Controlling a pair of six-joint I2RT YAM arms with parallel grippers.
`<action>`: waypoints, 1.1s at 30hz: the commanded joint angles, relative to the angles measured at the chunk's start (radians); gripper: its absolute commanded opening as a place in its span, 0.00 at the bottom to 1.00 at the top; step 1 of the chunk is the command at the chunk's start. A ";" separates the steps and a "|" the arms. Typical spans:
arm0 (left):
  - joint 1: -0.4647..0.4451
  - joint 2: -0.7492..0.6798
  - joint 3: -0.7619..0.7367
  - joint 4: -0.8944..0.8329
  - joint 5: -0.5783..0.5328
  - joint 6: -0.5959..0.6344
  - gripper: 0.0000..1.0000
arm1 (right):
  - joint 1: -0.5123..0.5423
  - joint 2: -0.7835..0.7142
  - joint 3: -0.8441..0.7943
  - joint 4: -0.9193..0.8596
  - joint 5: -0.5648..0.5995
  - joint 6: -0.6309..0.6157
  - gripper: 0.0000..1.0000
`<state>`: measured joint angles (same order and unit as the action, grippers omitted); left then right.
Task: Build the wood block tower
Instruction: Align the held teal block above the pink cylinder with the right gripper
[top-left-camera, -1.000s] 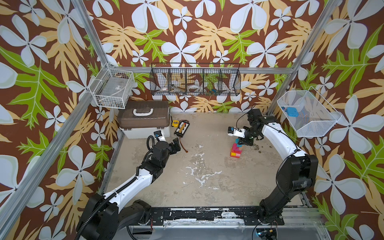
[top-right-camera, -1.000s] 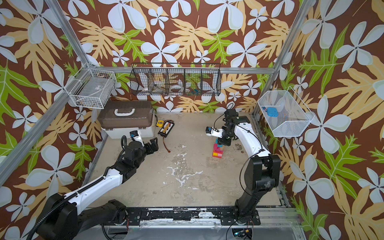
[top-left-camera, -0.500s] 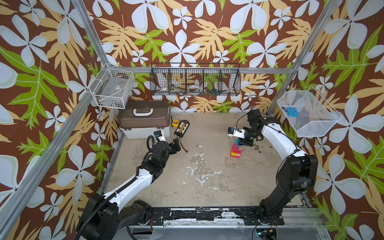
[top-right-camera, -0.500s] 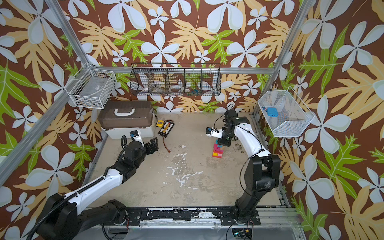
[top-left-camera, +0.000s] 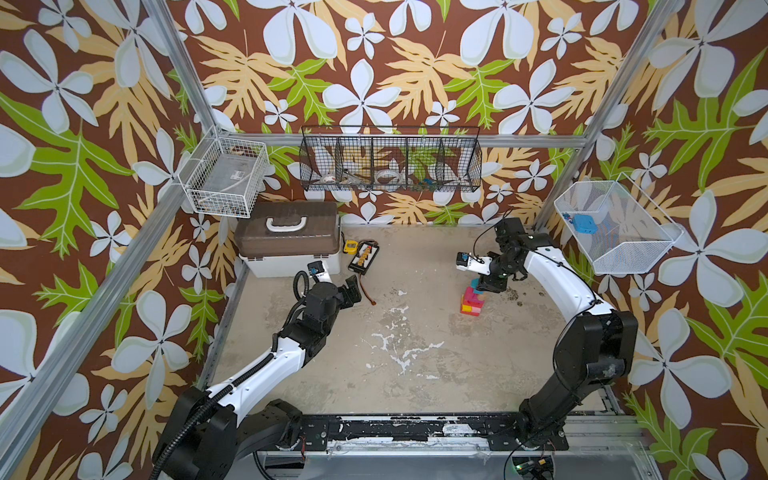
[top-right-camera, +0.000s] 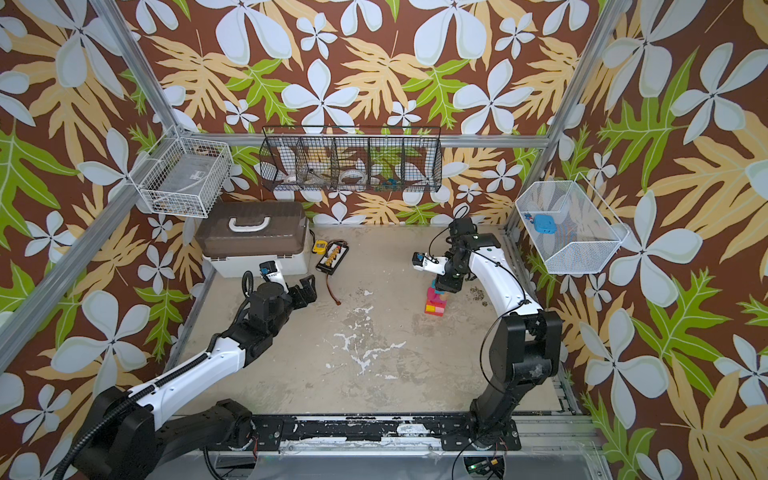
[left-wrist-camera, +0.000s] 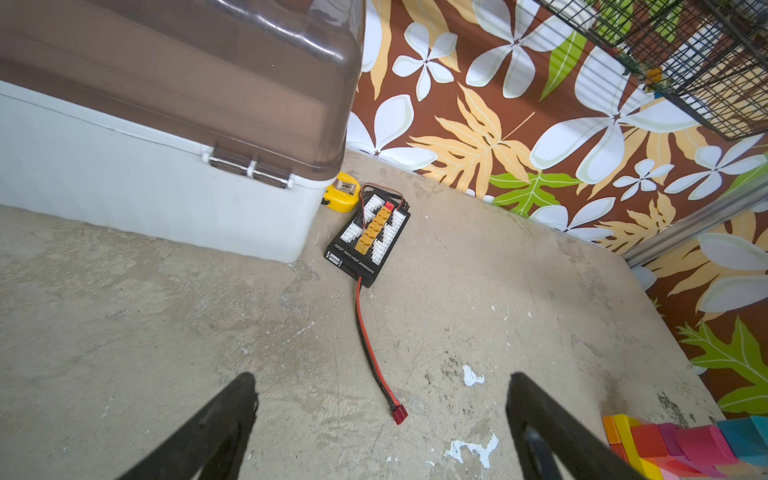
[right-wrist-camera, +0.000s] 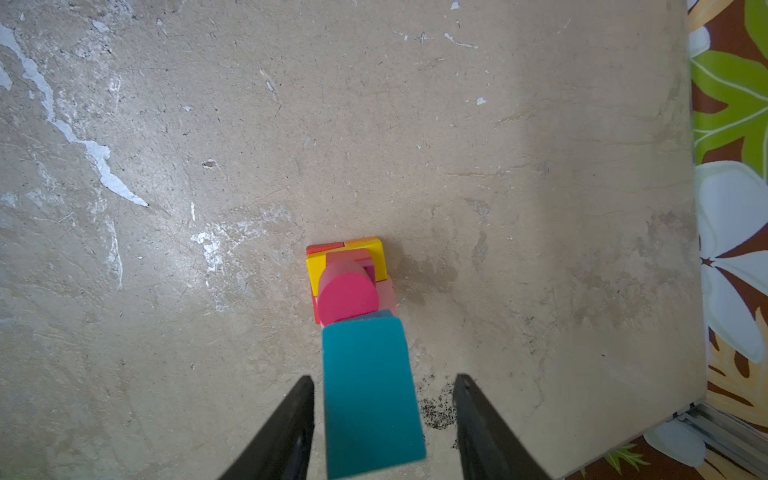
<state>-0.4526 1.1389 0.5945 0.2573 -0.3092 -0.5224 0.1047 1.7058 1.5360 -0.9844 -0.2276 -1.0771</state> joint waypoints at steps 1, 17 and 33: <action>0.002 -0.004 0.007 0.002 -0.012 0.001 0.95 | -0.001 -0.016 -0.010 0.005 0.010 0.013 0.57; 0.001 -0.011 0.005 0.001 -0.013 0.002 0.95 | -0.001 -0.055 -0.065 0.030 0.056 0.013 0.59; 0.002 -0.005 0.007 0.002 -0.012 0.002 0.95 | 0.001 -0.048 -0.054 0.052 0.056 0.013 0.57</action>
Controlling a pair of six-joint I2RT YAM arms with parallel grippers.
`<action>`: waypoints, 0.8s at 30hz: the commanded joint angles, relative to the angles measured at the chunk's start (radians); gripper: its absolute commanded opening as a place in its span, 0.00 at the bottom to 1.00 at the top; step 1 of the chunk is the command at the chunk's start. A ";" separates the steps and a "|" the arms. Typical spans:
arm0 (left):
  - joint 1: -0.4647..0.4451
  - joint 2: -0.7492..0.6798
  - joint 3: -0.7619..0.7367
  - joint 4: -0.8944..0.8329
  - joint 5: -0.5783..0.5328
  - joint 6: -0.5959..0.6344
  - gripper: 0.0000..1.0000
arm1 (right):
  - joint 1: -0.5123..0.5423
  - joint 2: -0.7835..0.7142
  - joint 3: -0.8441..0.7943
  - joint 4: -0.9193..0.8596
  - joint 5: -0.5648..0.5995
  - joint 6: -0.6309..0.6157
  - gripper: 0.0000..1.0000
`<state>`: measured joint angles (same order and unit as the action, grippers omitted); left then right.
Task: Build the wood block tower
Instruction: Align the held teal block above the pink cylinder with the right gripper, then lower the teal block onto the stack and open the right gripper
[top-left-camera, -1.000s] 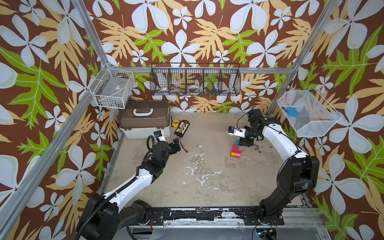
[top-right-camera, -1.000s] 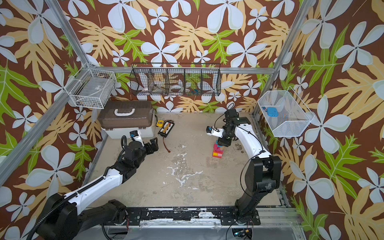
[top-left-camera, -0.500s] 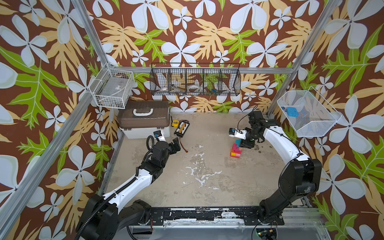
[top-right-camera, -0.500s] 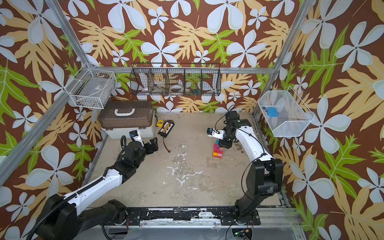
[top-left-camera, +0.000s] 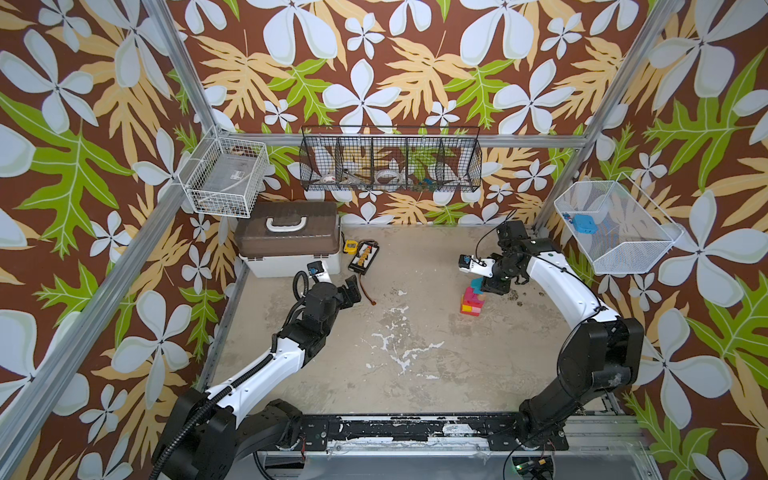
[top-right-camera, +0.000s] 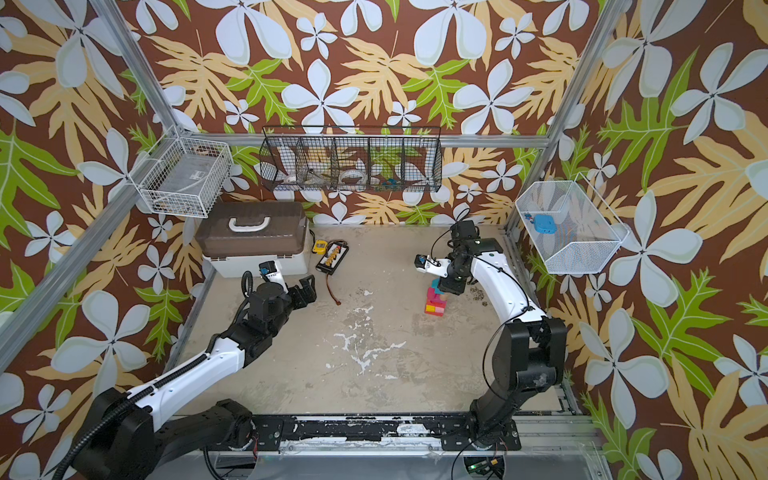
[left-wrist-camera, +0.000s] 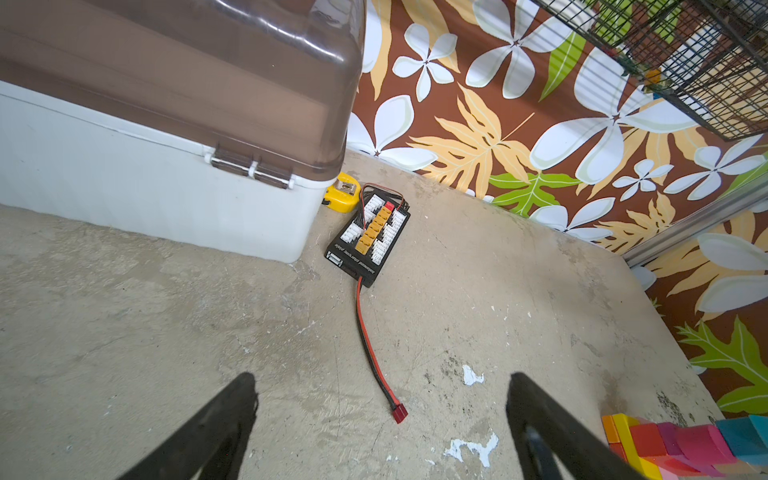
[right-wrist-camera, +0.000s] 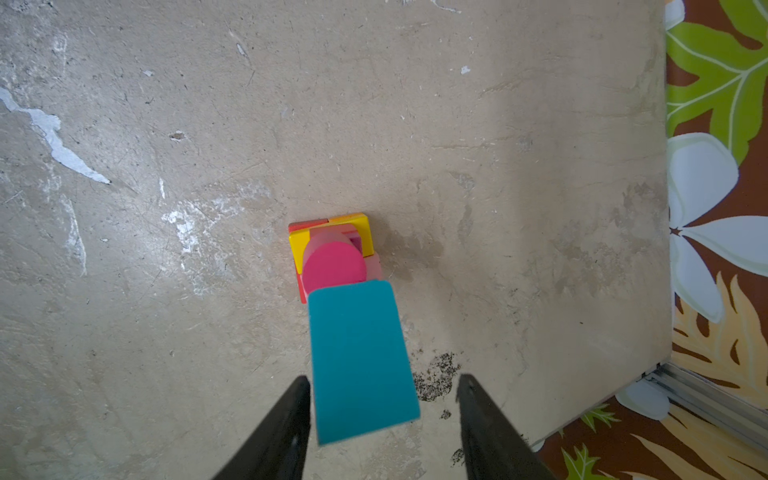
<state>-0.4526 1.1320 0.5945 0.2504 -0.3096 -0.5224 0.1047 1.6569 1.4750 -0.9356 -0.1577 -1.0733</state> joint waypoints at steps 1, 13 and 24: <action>0.002 0.002 0.007 0.008 -0.011 0.002 0.95 | 0.001 0.001 0.008 0.002 -0.014 0.009 0.58; 0.001 0.000 0.007 0.008 -0.012 0.002 0.95 | 0.010 0.009 0.014 0.003 -0.004 0.007 0.56; 0.002 0.003 0.008 0.009 -0.012 0.002 0.95 | 0.022 0.018 0.026 -0.004 -0.003 0.001 0.53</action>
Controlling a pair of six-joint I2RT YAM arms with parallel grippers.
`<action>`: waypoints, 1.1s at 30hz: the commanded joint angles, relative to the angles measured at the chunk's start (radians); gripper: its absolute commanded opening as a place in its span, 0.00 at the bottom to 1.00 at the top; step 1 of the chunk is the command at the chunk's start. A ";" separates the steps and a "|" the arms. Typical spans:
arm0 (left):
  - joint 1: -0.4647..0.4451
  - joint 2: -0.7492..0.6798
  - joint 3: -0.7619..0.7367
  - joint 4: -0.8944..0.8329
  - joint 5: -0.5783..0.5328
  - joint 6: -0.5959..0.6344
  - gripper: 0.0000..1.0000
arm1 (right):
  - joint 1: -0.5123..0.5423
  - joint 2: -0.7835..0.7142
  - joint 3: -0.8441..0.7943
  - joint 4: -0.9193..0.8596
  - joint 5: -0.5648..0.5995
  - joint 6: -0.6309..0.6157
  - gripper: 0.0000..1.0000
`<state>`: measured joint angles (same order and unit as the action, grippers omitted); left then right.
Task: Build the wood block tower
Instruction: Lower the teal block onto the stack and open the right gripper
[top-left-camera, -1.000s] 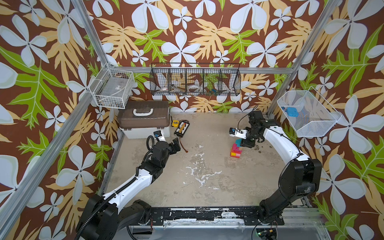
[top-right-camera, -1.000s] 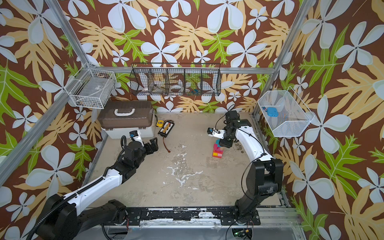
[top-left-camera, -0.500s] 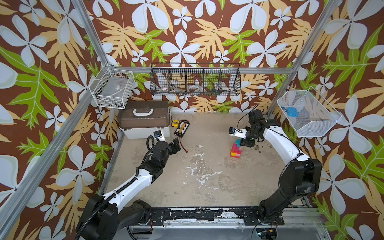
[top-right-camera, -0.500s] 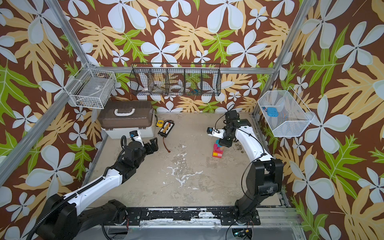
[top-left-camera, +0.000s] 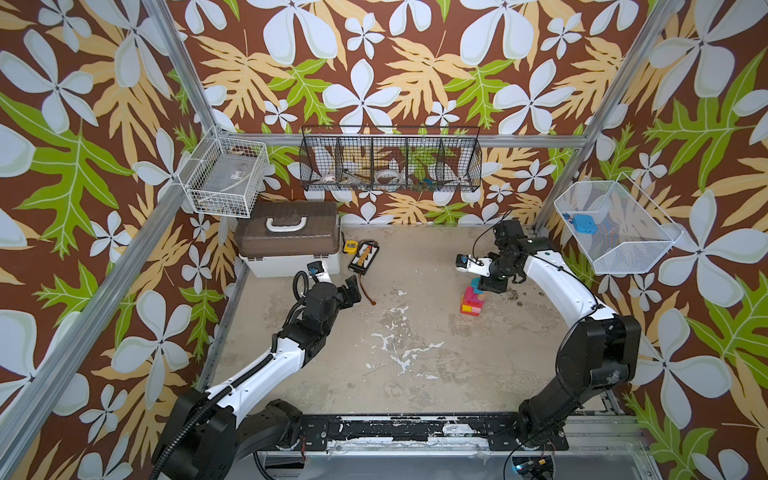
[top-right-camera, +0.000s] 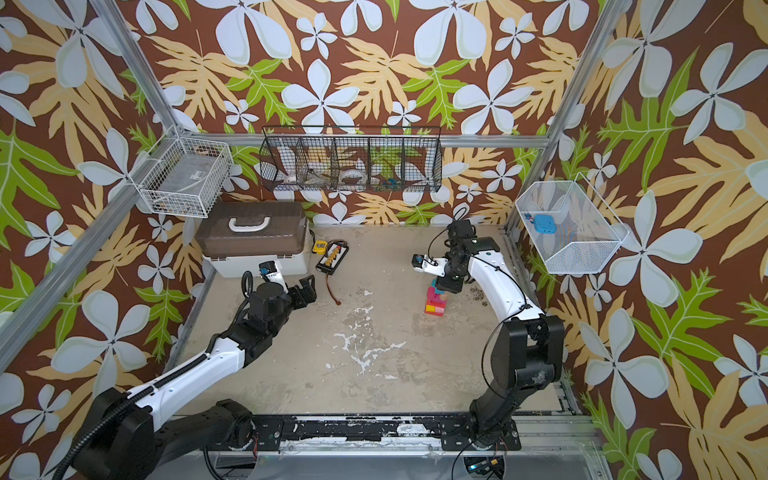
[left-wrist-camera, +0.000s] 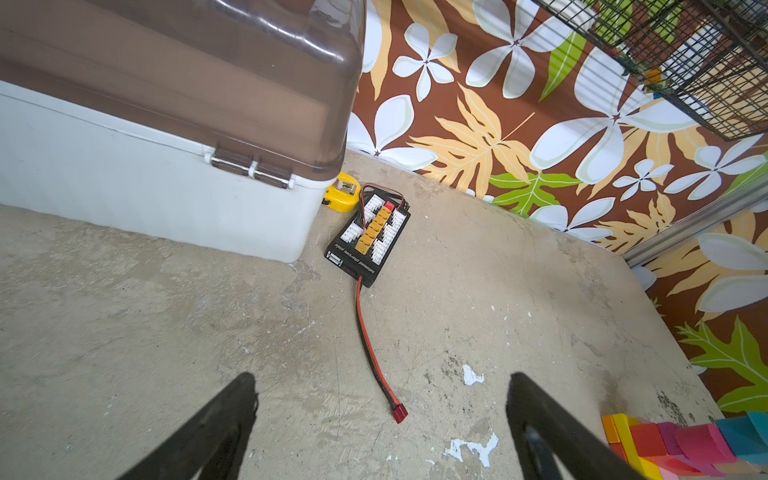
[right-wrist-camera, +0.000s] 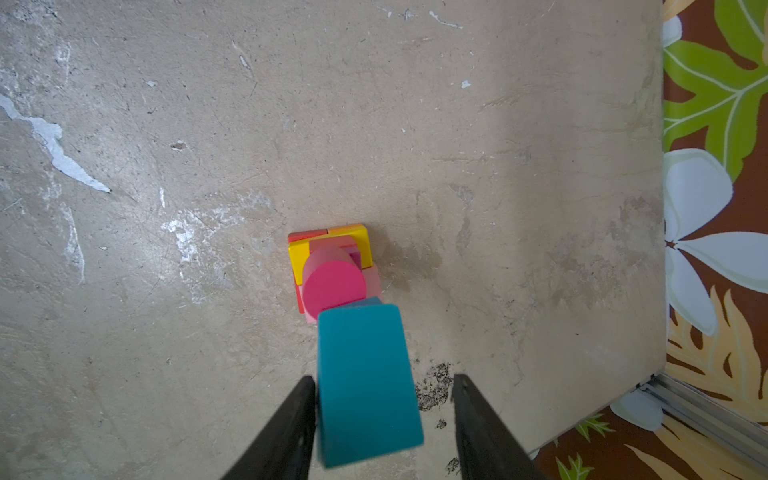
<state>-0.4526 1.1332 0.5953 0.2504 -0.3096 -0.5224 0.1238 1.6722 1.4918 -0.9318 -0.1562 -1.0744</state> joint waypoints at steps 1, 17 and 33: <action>0.001 0.003 0.008 0.009 -0.012 0.002 0.95 | 0.004 0.003 0.010 -0.008 -0.006 0.001 0.52; 0.002 0.004 0.008 0.010 -0.011 0.002 0.95 | 0.020 0.007 0.021 -0.039 -0.044 -0.035 0.38; 0.002 0.007 0.009 0.010 -0.012 0.002 0.95 | 0.027 -0.015 -0.002 -0.008 -0.021 -0.055 0.47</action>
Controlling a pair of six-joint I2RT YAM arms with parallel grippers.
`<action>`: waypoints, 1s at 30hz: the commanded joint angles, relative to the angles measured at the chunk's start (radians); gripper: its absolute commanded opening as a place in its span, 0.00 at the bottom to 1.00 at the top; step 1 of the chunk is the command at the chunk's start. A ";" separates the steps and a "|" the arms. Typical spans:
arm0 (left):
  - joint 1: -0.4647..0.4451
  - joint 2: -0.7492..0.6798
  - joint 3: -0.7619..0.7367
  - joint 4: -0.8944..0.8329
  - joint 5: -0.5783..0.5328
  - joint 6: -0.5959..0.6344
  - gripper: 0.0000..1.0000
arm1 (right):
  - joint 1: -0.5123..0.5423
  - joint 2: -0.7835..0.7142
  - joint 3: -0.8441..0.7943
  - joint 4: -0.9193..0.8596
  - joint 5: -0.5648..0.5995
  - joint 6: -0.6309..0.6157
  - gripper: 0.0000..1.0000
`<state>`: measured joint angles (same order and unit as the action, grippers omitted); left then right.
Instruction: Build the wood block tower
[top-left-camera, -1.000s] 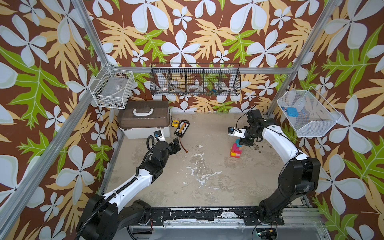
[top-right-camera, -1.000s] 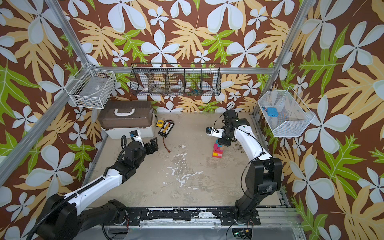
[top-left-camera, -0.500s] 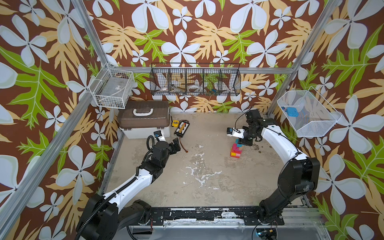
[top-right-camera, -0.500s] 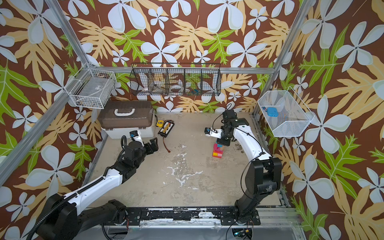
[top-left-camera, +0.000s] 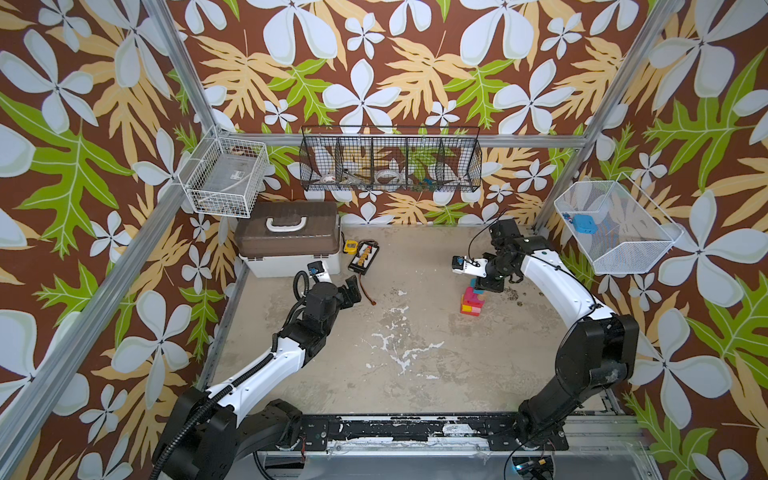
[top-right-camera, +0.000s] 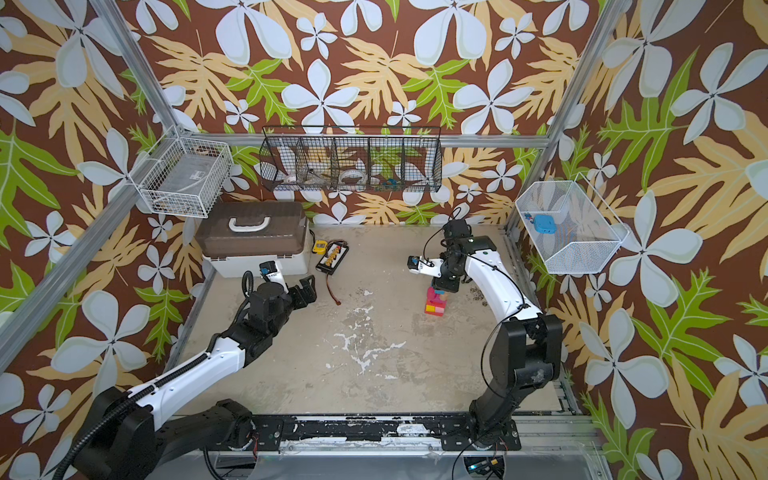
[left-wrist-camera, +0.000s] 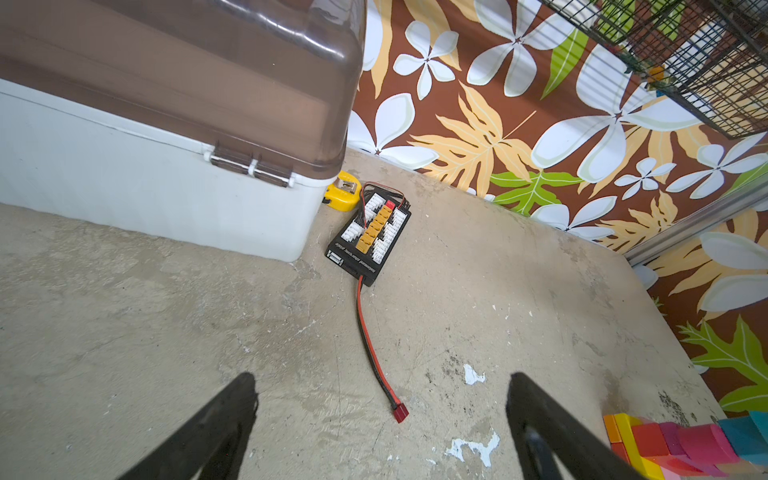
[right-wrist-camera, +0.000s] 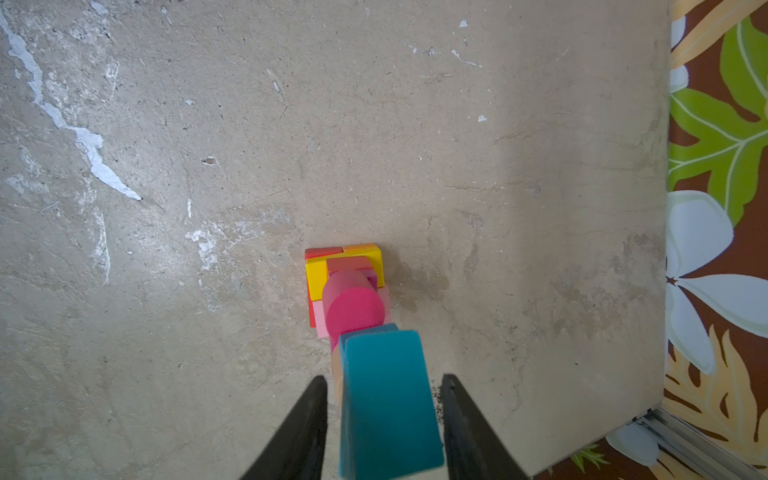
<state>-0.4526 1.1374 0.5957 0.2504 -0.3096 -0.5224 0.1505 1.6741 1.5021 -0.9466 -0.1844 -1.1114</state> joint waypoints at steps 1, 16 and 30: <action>0.002 0.003 0.009 0.010 -0.013 0.002 0.95 | 0.000 -0.025 -0.021 0.014 0.012 -0.023 0.49; 0.002 -0.022 -0.008 0.016 -0.091 0.028 0.92 | -0.015 -0.425 -0.282 0.703 -0.351 0.569 0.54; 0.003 -0.509 -0.373 0.241 -0.523 0.185 0.99 | -0.050 -1.246 -1.349 1.431 0.314 1.223 0.82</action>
<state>-0.4522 0.6815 0.2661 0.3809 -0.7273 -0.4076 0.1043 0.4725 0.1940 0.3412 0.0086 -0.0135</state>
